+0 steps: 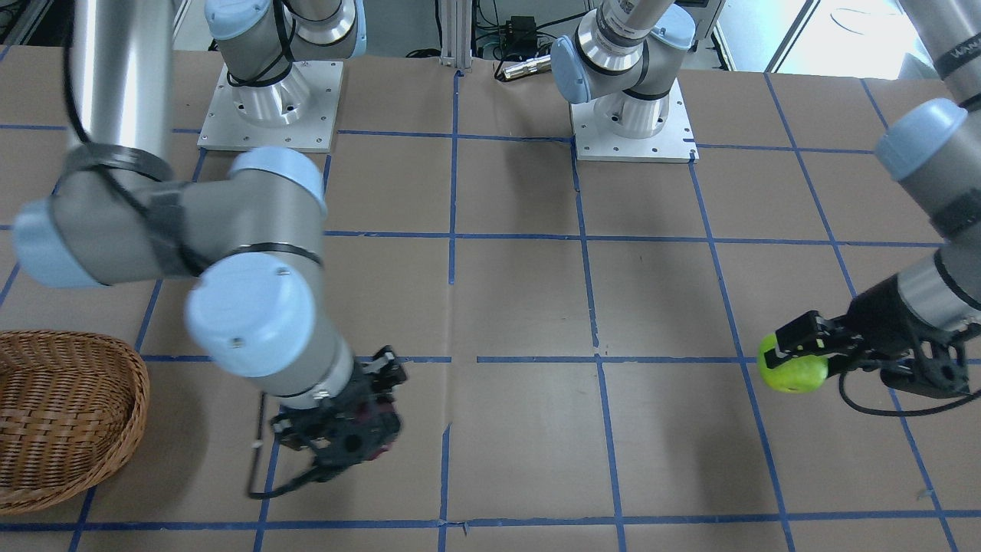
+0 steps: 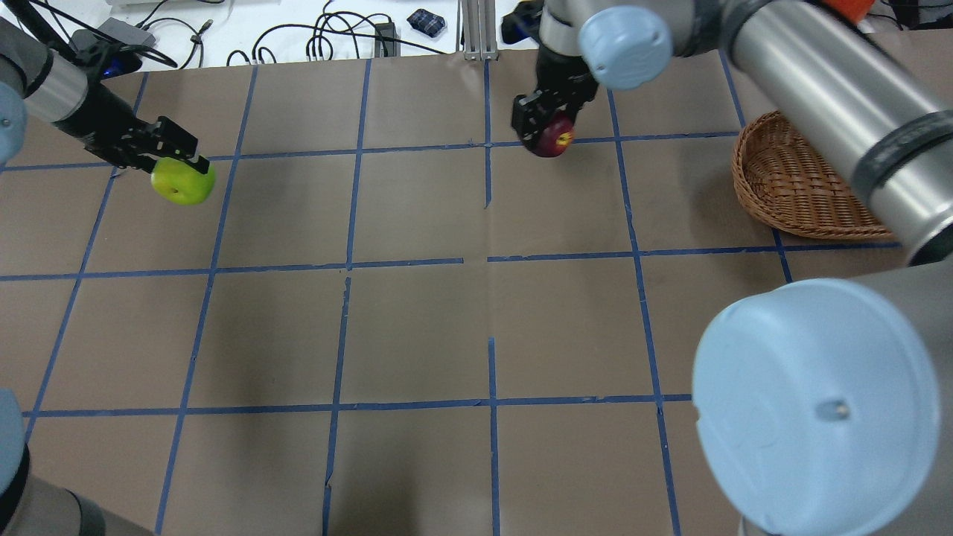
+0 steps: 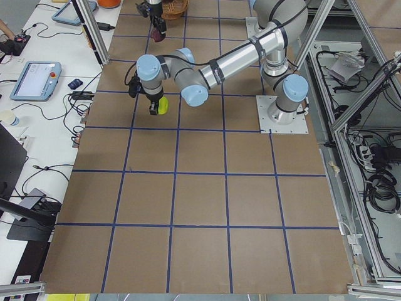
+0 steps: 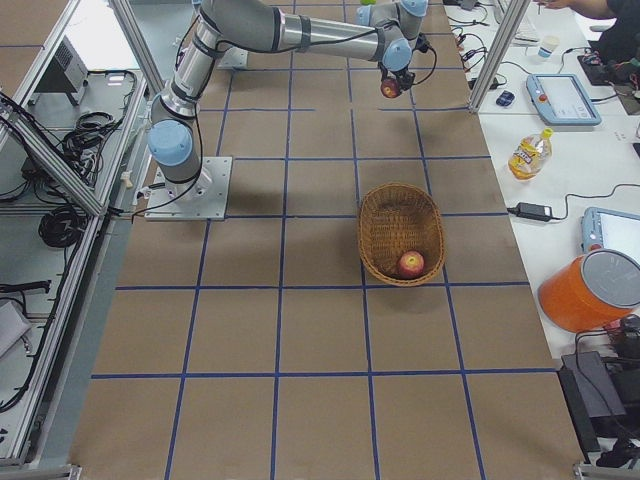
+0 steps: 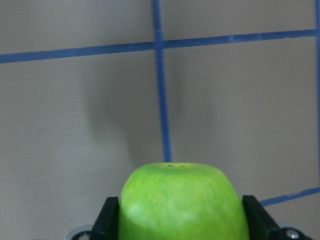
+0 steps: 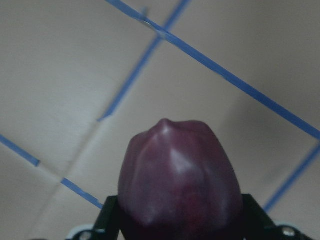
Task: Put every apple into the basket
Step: 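Carry the dark red apple to the basket while left carries green apple centerward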
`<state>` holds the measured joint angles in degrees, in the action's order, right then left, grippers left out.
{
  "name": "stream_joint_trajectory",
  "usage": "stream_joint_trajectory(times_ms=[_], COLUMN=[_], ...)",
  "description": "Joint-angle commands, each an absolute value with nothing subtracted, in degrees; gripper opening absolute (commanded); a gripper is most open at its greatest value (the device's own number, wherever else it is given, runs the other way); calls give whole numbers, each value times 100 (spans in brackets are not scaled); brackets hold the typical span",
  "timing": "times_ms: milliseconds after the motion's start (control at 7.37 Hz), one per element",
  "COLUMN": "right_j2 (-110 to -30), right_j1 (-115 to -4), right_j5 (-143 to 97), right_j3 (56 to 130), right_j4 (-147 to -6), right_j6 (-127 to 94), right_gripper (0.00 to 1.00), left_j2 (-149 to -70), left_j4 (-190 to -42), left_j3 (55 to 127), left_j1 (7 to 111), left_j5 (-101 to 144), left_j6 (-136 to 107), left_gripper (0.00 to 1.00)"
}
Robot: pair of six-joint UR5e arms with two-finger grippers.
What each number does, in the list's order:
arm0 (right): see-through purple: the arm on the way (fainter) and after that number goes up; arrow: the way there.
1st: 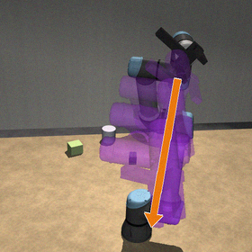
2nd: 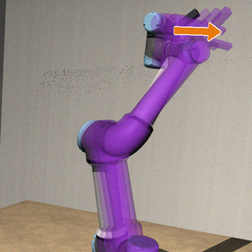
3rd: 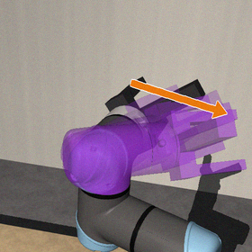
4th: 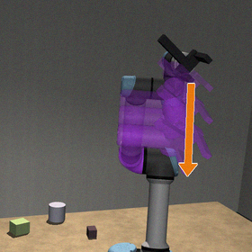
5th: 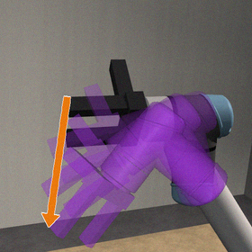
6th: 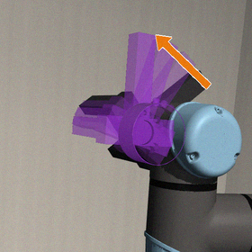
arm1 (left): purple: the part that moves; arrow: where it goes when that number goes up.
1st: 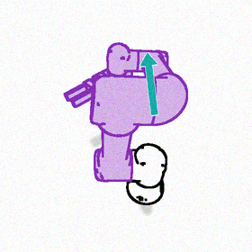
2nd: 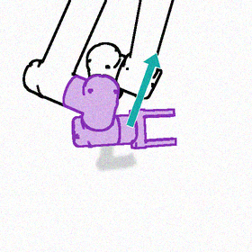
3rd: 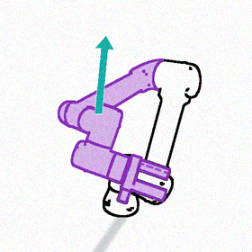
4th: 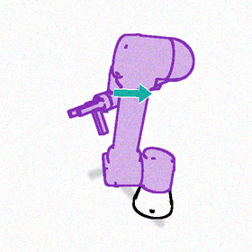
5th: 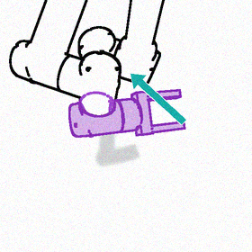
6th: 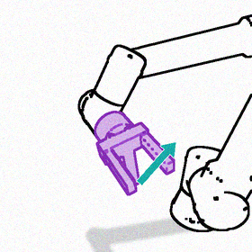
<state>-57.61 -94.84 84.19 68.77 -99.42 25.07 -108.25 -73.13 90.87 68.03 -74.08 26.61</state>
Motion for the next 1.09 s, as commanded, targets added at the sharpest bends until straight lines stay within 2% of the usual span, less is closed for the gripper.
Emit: stream_joint_trajectory(times_ms=[0,407,678,950], right_j2=[-6283,-6258,-6083,-5715], right_j1=[-8057,-6832,-6444,-6075], right_j5=[8472,8769,9078,9079], right_j3=[6926,6969,7179,7312], right_j4=[-9186,-9193,-9299,-9989], right_j6=[2505,2601,2723,3284], right_gripper=[0,0,0,0], left_j2=[-10355,-10695,-11055,-11240], left_j4=[-6071,-4908,-4764,-4738], left_j3=[9972,10107,10090,10116], left_j1=[7896,9891,10509,11011], left_j5=[-7426,-8513,-8543,-9190], left_j6=[628,-1200,-2002,-2503], left_gripper=[17,17,17,18])
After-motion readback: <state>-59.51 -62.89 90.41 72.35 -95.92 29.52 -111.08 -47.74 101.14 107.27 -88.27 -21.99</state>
